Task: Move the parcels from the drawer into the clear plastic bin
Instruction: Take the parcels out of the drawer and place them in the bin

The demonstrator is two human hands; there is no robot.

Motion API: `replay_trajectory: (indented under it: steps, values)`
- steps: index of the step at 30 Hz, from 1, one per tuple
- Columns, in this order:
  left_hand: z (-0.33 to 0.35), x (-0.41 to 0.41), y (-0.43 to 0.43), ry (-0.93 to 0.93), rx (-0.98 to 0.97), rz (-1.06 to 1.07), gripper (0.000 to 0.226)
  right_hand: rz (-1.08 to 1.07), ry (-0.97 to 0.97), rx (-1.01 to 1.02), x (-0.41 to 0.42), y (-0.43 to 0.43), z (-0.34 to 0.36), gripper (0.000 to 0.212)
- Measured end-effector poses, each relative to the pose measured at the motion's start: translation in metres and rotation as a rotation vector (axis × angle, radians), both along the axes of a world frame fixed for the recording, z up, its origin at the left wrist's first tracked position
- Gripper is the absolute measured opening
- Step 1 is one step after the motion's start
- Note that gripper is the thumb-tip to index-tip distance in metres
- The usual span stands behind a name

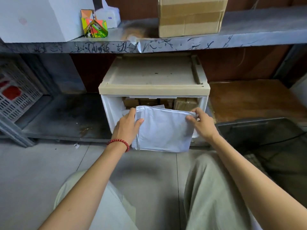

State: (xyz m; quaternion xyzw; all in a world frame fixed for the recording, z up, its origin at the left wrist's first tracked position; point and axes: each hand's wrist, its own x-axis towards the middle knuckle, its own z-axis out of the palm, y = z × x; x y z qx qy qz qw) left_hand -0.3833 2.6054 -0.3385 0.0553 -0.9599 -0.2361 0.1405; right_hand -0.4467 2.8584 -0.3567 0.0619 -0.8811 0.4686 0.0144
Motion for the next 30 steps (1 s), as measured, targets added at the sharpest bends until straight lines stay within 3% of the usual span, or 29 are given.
replay_trajectory:
  steps: [7, 17, 23, 30]
  values:
    - [0.024, -0.058, 0.115, 0.011, 0.010, -0.209, 0.029, -0.257, 0.085, -0.016, 0.010, 0.111, 0.023, 0.013]
    - [0.003, -0.107, 0.293, 0.051, -0.062, -0.574, 0.036, -0.592, -0.076, -0.070, 0.055, 0.269, -0.022, 0.020]
    - [-0.049, -0.119, 0.338, -0.065, -0.192, -0.705, 0.040, -0.758, -0.193, -0.079, 0.082, 0.299, -0.089, 0.022]
    - [-0.087, -0.134, 0.331, -0.132, -0.353, -0.681, 0.039, -0.897, -0.325, -0.202, 0.087, 0.292, -0.146, 0.016]
